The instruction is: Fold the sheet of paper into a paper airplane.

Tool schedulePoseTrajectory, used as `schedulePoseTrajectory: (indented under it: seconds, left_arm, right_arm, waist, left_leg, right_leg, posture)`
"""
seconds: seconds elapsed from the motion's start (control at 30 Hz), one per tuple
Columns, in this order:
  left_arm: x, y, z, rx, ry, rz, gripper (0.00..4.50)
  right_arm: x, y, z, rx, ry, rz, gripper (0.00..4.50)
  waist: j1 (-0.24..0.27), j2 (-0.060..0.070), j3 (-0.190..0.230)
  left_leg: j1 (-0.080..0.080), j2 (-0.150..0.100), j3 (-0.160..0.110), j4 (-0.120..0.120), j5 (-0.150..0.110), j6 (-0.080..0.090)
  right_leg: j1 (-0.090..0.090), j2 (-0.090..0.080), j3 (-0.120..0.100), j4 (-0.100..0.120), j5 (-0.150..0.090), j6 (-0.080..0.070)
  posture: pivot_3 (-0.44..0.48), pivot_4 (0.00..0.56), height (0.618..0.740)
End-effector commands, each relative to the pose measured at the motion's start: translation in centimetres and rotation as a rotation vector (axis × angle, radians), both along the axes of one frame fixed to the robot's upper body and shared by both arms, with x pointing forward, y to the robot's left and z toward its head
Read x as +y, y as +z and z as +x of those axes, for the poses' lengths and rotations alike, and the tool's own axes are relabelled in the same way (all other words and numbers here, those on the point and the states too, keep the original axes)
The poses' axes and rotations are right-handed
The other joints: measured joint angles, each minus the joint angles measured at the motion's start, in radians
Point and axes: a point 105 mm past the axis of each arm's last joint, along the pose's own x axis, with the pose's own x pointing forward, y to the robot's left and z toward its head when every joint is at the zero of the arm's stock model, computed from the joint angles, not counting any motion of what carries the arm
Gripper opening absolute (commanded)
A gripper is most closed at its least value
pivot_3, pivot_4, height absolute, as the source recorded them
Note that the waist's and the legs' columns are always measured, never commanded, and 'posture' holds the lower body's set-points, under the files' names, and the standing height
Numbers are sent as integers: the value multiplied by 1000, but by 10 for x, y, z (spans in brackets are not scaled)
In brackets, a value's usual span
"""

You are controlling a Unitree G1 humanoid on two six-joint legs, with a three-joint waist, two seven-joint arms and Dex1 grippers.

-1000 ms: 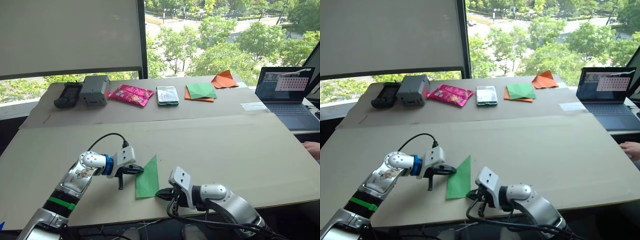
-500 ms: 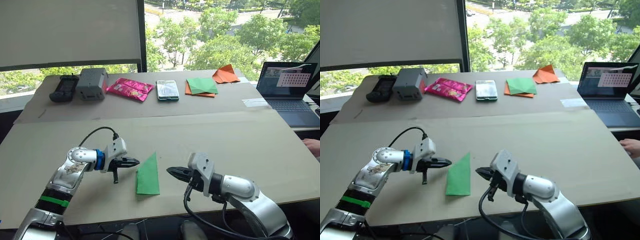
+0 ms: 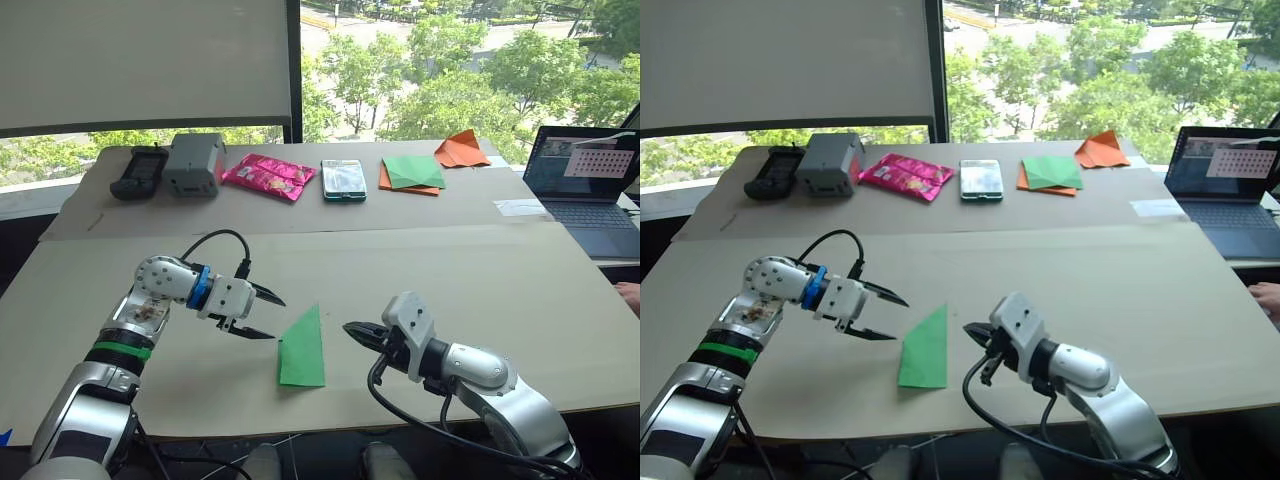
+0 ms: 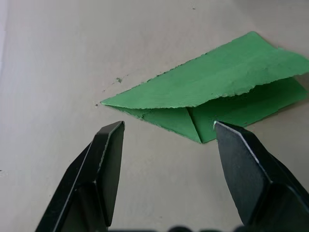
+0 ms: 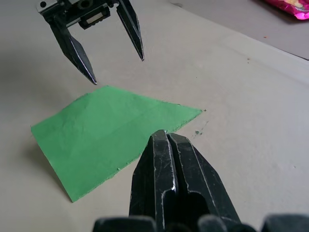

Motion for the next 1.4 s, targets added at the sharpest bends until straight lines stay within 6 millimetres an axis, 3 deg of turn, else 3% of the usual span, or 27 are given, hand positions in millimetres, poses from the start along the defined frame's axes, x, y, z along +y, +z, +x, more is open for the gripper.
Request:
schedulePoseTrajectory:
  seconds: [0.03,0.13,0.23,0.47,0.77,0.9,1.03,1.2,1.4]
  left_arm:
    - [-9,2,-1,-133,-153,37,3138]
    - [-13,-2,-1,-162,-202,39,3138]
    - [-16,-9,-1,-161,-244,76,2343]
    - [-13,-11,5,-210,-256,111,23]
    - [-1,-10,15,-153,-47,56,23]
    - [5,-3,16,17,271,-29,0]
    - [3,-14,-6,94,396,13,0]
    - [-1,-23,-12,147,497,32,0]
    - [-15,-13,-13,182,542,-16,0]
  right_arm:
    - [1,9,-1,-30,-6,20,0]
    - [0,9,-1,-28,-17,22,0]
    - [-1,9,-1,-33,-32,22,0]
    - [-4,10,1,-40,-58,19,0]
    - [-3,12,3,-45,-55,26,0]
    - [-7,20,6,-100,-63,23,1272]
    - [1,33,-1,-176,40,19,2672]
    - [11,19,-2,-175,139,-63,4394]
    - [22,5,-1,-191,229,-125,4451]
  waist:
    - [1,0,0]
    - [-3,1,-1]
    - [-5,0,0]
    - [-5,0,0]
    - [-7,0,0]
    - [-20,0,0]
    - [-30,1,1]
    - [-28,0,2]
    - [-29,0,2]
  left_leg:
    - [0,0,0,0,1,2]
    - [-1,0,0,0,7,11]
    - [-1,0,0,0,8,13]
    - [0,0,-1,-1,7,18]
    - [0,0,-1,0,8,18]
    - [4,1,-1,0,8,18]
    - [8,1,-1,-1,7,18]
    - [7,1,-1,-1,2,10]
    - [6,-1,0,-1,2,10]
  right_leg:
    - [1,0,0,0,0,0]
    - [4,1,1,1,1,1]
    - [4,2,3,9,1,2]
    - [3,4,3,15,1,2]
    - [6,4,3,16,1,2]
    - [11,4,4,17,1,2]
    - [15,4,3,17,1,2]
    - [9,2,1,14,0,1]
    - [7,0,0,13,0,1]
  posture:
    - [0,150,732]
    - [0,150,732]
    - [0,150,732]
    - [0,150,732]
    - [0,150,732]
    - [0,150,732]
    - [0,150,732]
    - [0,150,732]
    - [0,150,732]
